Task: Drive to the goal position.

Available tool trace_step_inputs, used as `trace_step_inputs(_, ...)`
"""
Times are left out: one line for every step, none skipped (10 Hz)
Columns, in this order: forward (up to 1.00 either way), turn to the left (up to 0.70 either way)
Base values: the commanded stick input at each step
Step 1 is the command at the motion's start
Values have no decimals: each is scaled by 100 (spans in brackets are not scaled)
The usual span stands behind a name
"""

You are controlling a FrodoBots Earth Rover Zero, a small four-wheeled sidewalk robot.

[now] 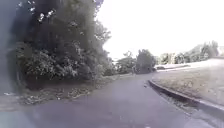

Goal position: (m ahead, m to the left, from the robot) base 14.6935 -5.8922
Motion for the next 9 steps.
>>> trace_step_inputs(100,0)
trace_step_inputs(100,0)
trace_step_inputs(100,0)
trace_step_inputs(100,0)
trace_step_inputs(100,0)
trace_step_inputs(100,0)
trace_step_inputs(100,0)
trace_step_inputs(100,0)
trace_step_inputs(100,-6)
